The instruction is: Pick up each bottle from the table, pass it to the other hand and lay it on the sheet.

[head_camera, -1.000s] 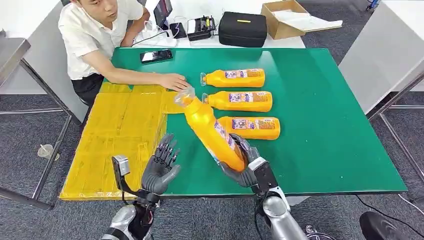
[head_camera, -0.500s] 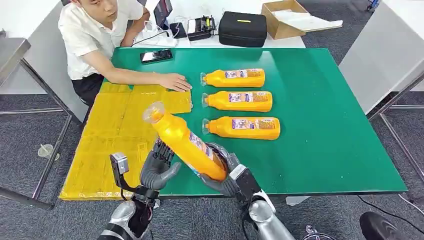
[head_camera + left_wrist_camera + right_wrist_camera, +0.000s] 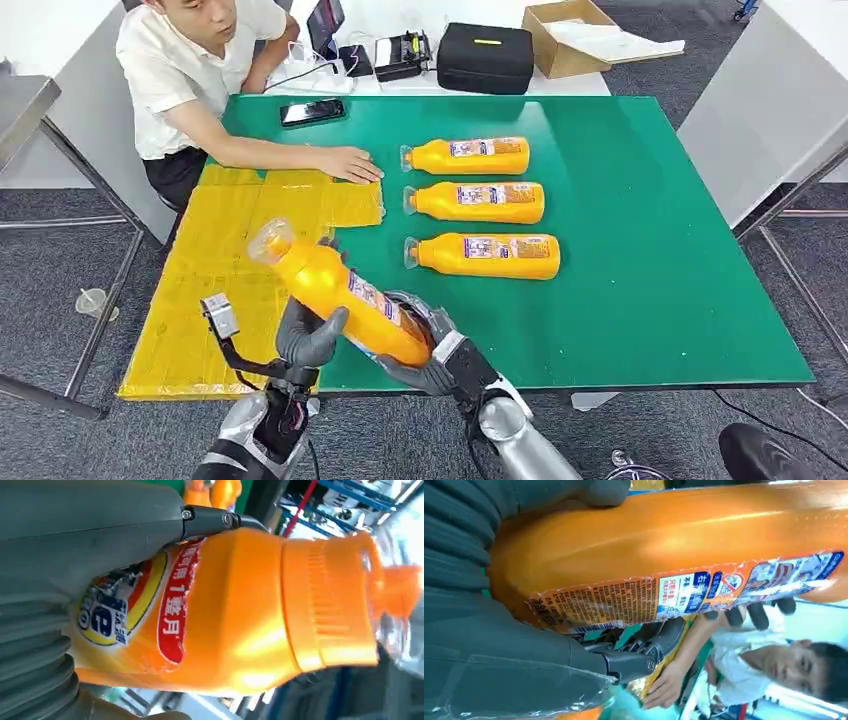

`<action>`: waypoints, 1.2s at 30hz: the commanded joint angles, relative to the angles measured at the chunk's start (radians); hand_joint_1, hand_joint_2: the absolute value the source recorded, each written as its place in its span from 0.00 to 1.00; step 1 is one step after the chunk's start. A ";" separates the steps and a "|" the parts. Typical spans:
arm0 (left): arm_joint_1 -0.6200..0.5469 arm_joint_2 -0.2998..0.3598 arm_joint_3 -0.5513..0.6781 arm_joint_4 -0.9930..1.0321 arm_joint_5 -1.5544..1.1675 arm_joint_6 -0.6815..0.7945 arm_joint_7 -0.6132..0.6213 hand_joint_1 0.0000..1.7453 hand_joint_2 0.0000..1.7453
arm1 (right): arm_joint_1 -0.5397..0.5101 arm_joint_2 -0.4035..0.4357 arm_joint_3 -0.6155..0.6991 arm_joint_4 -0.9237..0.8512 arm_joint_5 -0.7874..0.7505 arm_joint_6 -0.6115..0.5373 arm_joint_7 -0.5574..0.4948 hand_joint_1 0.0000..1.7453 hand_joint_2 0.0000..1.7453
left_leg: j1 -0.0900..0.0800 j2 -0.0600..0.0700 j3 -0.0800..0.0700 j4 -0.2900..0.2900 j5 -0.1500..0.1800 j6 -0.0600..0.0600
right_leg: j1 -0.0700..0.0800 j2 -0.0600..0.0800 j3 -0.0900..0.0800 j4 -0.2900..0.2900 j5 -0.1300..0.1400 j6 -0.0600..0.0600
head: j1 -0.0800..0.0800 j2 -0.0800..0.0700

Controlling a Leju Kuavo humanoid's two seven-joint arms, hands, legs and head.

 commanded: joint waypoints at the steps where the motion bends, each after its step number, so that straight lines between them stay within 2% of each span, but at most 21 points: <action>1: -0.036 0.008 -0.006 0.017 0.020 -0.052 0.019 0.00 1.00 | -0.069 -0.001 0.057 0.111 -0.007 0.005 0.001 1.00 1.00 | 0.001 0.003 0.005 0.001 -0.003 0.000 | 0.002 0.001 0.005 -0.001 -0.002 -0.004 | 0.000 0.000; 4: -0.041 0.015 -0.029 0.022 -0.013 -0.049 0.013 0.00 1.00 | -0.075 0.002 0.056 0.123 -0.005 0.003 -0.001 1.00 1.00 | 0.001 0.002 0.004 0.001 -0.002 0.000 | 0.002 0.001 0.004 0.000 -0.002 -0.004 | 0.000 0.000; 5: -0.043 0.013 -0.035 0.030 -0.020 -0.048 0.015 0.91 1.00 | -0.076 0.002 0.055 0.119 -0.005 0.000 -0.003 1.00 1.00 | 0.000 0.002 0.003 0.000 -0.001 0.000 | 0.001 0.001 0.003 0.000 -0.001 -0.003 | 0.000 0.000; 6: -0.047 0.013 -0.041 0.040 -0.031 -0.043 0.010 1.00 1.00 | -0.076 0.003 0.053 0.111 -0.004 -0.004 -0.005 1.00 1.00 | 0.001 0.003 0.004 0.001 -0.003 0.000 | 0.001 0.001 0.004 0.000 -0.002 -0.004 | 0.000 0.000; 8: -0.048 0.013 -0.048 0.046 -0.045 -0.050 -0.006 1.00 1.00 | -0.077 0.004 0.054 0.102 -0.004 -0.003 -0.007 1.00 1.00 | 0.001 0.003 0.005 0.001 -0.003 0.000 | 0.002 0.001 0.005 0.000 -0.002 -0.004 | 0.000 0.000; 10: -0.049 0.011 -0.051 0.043 -0.059 -0.045 -0.016 1.00 1.00 | -0.076 0.001 0.057 0.097 -0.003 0.001 -0.005 0.95 1.00 | 0.000 0.001 0.002 0.000 -0.001 0.000 | 0.001 0.000 0.002 0.000 -0.001 -0.003 | 0.000 0.000; 12: -0.049 0.011 -0.050 0.043 -0.059 -0.045 -0.016 1.00 1.00 | -0.075 -0.001 0.056 0.098 -0.003 0.001 -0.005 0.95 1.00 | 0.001 0.004 0.006 0.002 -0.004 0.000 | 0.003 0.001 0.006 0.001 -0.003 -0.006 | 0.000 0.000; 13: -0.049 0.011 -0.050 0.043 -0.059 -0.045 -0.016 1.00 1.00 | -0.075 -0.001 0.056 0.098 -0.003 0.001 -0.005 0.95 1.00 | 0.000 0.001 0.002 0.000 -0.001 0.000 | 0.001 0.000 0.002 0.000 -0.001 -0.002 | 0.000 0.000; 17: -0.049 0.011 -0.050 0.043 -0.059 -0.045 -0.016 1.00 1.00 | -0.075 -0.001 0.056 0.098 -0.003 0.001 -0.005 0.95 1.00 | 0.001 0.003 0.005 0.001 -0.003 0.000 | 0.002 0.001 0.005 -0.001 -0.002 -0.004 | 0.000 0.000; 19: -0.049 0.011 -0.050 0.043 -0.059 -0.045 -0.016 1.00 1.00 | -0.075 -0.001 0.056 0.098 -0.003 0.001 -0.005 0.95 1.00 | 0.000 0.001 0.002 0.000 -0.001 0.000 | 0.001 0.000 0.002 0.000 -0.001 -0.002 | 0.000 0.000; 21: -0.049 0.012 -0.049 0.040 -0.061 -0.043 -0.017 1.00 1.00 | -0.075 -0.001 0.058 0.102 -0.002 0.002 -0.004 0.90 1.00 | 0.000 0.002 0.004 0.000 -0.002 0.000 | 0.001 0.000 0.004 0.000 -0.001 -0.003 | 0.000 0.000; 23: -0.051 0.013 -0.049 0.039 -0.073 -0.035 -0.017 1.00 1.00 | -0.075 0.000 0.056 0.116 -0.001 0.000 -0.002 0.94 1.00 | 0.001 0.002 0.005 0.001 -0.003 0.000 | 0.001 0.001 0.005 0.000 -0.002 -0.004 | 0.000 0.000; 27: -0.067 0.017 -0.059 0.058 -0.089 -0.039 -0.006 1.00 1.00 | -0.081 0.001 0.056 0.133 0.005 -0.002 -0.004 0.92 1.00 | 0.001 0.003 0.006 0.001 -0.004 0.000 | 0.002 0.001 0.007 0.000 -0.003 -0.005 | 0.000 0.000; 28: -0.067 0.017 -0.059 0.058 -0.089 -0.039 -0.006 1.00 1.00 | -0.081 0.001 0.056 0.133 0.005 -0.002 -0.004 0.86 1.00 | 0.000 0.001 0.002 0.000 -0.001 0.000 | 0.001 0.000 0.002 -0.001 -0.001 -0.002 | 0.000 0.000; 29: -0.067 0.019 -0.058 0.058 -0.091 -0.036 -0.007 1.00 1.00 | -0.079 0.003 0.047 0.135 -0.005 0.002 -0.002 0.12 1.00 | 0.001 0.002 0.004 0.000 -0.002 0.000 | 0.001 0.000 0.004 0.000 -0.001 -0.004 | 0.000 0.000; 30: -0.067 0.024 -0.058 0.054 -0.105 -0.022 -0.008 1.00 1.00 | -0.074 0.004 0.037 0.135 -0.011 0.000 0.004 0.00 1.00 | 0.000 0.001 0.002 0.000 -0.001 0.000 | 0.000 0.000 0.002 0.000 -0.001 -0.002 | 0.000 0.000; 32: -0.056 0.043 -0.058 0.019 -0.206 0.101 -0.026 1.00 1.00 | -0.053 0.006 0.009 0.116 0.085 -0.172 0.018 0.00 1.00 | 0.001 0.002 0.003 0.000 -0.001 0.000 | 0.001 0.000 0.003 -0.001 -0.001 -0.003 | 0.000 0.000; 33: -0.043 0.061 -0.052 -0.017 -0.285 0.195 -0.028 1.00 1.00 | -0.035 0.001 -0.014 0.110 0.171 -0.338 0.029 0.00 1.00 | 0.000 0.002 0.005 0.000 -0.002 0.000 | 0.001 0.000 0.005 -0.001 -0.002 -0.004 | 0.000 0.000; 34: -0.031 0.075 -0.046 -0.045 -0.339 0.259 -0.029 1.00 1.00 | -0.019 0.000 -0.052 0.105 0.202 -0.449 0.037 0.00 1.00 | 0.000 0.001 0.003 0.000 -0.001 0.000 | 0.001 0.000 0.003 -0.001 -0.001 -0.003 | 0.000 0.000; 35: -0.015 0.087 -0.040 -0.078 -0.357 0.276 -0.027 1.00 1.00 | -0.010 -0.010 -0.075 0.108 0.217 -0.495 0.041 0.00 0.00 | 0.001 0.003 0.006 0.000 -0.003 0.000 | 0.002 0.001 0.005 -0.001 -0.002 -0.004 | 0.000 0.000; 36: 0.002 0.099 -0.030 -0.116 -0.362 0.282 -0.027 1.00 1.00 | -0.003 -0.033 -0.107 0.106 0.263 -0.597 0.039 0.00 0.00 | 0.000 0.002 0.005 -0.001 -0.002 0.000 | 0.001 0.001 0.005 -0.001 -0.001 -0.003 | 0.000 0.000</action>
